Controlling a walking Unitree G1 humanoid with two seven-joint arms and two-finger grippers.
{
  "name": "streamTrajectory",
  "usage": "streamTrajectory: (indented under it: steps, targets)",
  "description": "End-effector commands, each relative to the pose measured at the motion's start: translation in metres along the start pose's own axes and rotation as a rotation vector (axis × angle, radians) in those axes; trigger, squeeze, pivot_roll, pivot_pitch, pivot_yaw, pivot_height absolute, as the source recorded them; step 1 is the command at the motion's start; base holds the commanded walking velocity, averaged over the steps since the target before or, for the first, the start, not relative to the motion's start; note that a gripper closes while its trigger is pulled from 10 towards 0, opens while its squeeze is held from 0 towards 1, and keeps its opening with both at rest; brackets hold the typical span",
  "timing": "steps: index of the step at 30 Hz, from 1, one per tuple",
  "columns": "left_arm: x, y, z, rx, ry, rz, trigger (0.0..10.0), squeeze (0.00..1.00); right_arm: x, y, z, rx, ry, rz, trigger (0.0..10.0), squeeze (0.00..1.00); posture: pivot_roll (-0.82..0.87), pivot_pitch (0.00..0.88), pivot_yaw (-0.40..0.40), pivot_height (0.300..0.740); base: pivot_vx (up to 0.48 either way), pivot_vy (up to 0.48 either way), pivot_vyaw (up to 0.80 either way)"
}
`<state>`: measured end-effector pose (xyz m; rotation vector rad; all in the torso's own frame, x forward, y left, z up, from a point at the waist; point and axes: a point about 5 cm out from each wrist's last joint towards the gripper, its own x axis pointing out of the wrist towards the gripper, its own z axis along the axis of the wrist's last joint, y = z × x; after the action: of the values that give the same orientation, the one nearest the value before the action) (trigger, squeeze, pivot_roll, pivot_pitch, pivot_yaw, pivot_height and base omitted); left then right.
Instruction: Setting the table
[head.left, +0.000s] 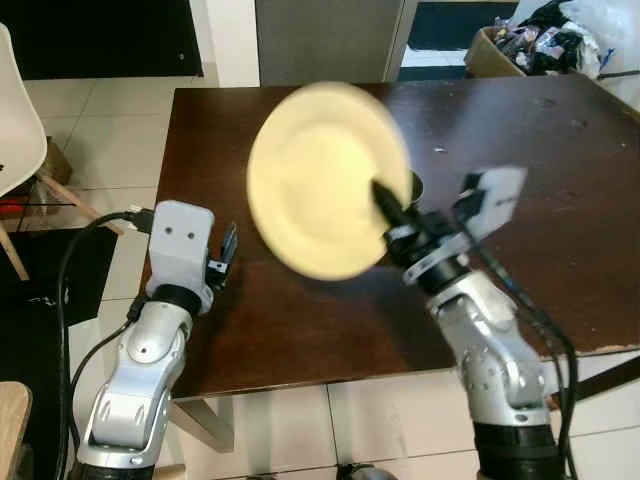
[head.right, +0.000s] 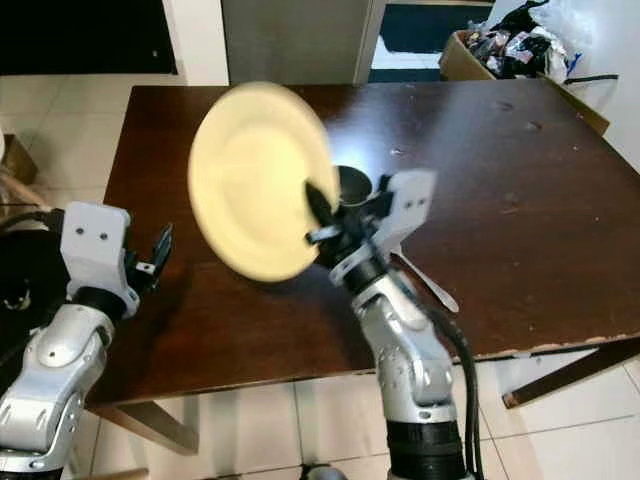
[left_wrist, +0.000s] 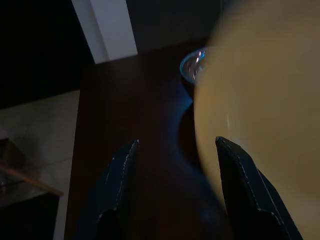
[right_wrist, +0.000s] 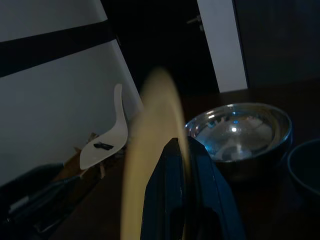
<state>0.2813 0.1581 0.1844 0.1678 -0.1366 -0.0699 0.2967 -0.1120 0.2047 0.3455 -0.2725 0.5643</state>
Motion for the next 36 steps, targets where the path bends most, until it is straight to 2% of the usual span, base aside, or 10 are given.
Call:
streamTrajectory:
  steps: [1,6,15,18,20,23,26,28,31,36]
  targets:
    - [0.000,0.004,0.003,-0.005,-0.017,0.003,10.0,0.00,-0.004,0.001,-0.004,-0.014,0.009,0.006,10.0,0.00,-0.07,0.060,0.012,0.740,0.000,0.000,0.00]
    - [0.008,0.013,0.010,0.004,-0.040,0.007,10.0,0.00,-0.005,0.003,-0.007,0.008,0.002,-0.009,10.0,0.00,-0.07,0.049,0.019,0.740,0.000,0.000,0.00]
    - [0.005,0.009,0.003,0.028,-0.012,-0.008,10.0,0.00,-0.001,-0.001,-0.002,0.036,-0.025,-0.007,10.0,0.00,-0.07,0.040,0.015,0.740,0.000,0.000,0.00]
    - [0.003,0.003,-0.002,0.009,0.017,-0.061,10.0,0.00,-0.004,-0.005,-0.004,0.052,-0.022,-0.030,10.0,0.00,-0.07,0.040,0.015,0.740,0.000,0.000,0.00]
    - [0.002,-0.020,-0.023,-0.068,0.130,-0.242,10.0,0.00,-0.008,-0.012,-0.007,0.080,-0.020,-0.069,10.0,0.00,-0.07,0.043,0.012,0.740,0.000,0.000,0.00]
    - [0.003,-0.032,-0.038,-0.054,0.181,-0.316,10.0,0.00,-0.009,-0.015,-0.009,0.107,-0.020,-0.083,10.0,0.00,-0.08,0.045,0.013,0.740,0.000,0.000,0.00]
    - [0.014,-0.057,-0.052,-0.113,0.210,-0.433,10.0,0.00,-0.013,-0.019,-0.012,0.286,-0.048,-0.072,10.0,0.00,-0.09,0.047,0.019,0.740,0.000,0.000,0.00]
    - [0.025,-0.065,-0.055,-0.130,0.209,-0.433,10.0,0.00,-0.017,-0.023,-0.014,0.416,-0.071,-0.044,10.0,0.00,-0.10,0.051,0.022,0.740,0.000,0.000,0.00]
    - [0.030,-0.067,-0.056,-0.123,0.200,-0.426,10.0,0.00,-0.018,-0.027,-0.017,0.465,-0.078,-0.050,10.0,0.00,-0.10,0.059,0.028,0.740,0.000,0.000,0.00]
    - [0.048,-0.062,-0.057,-0.023,0.173,-0.350,10.0,0.00,-0.027,-0.033,-0.028,0.614,-0.083,-0.005,10.0,0.00,-0.10,0.074,0.035,0.740,0.000,0.000,0.00]
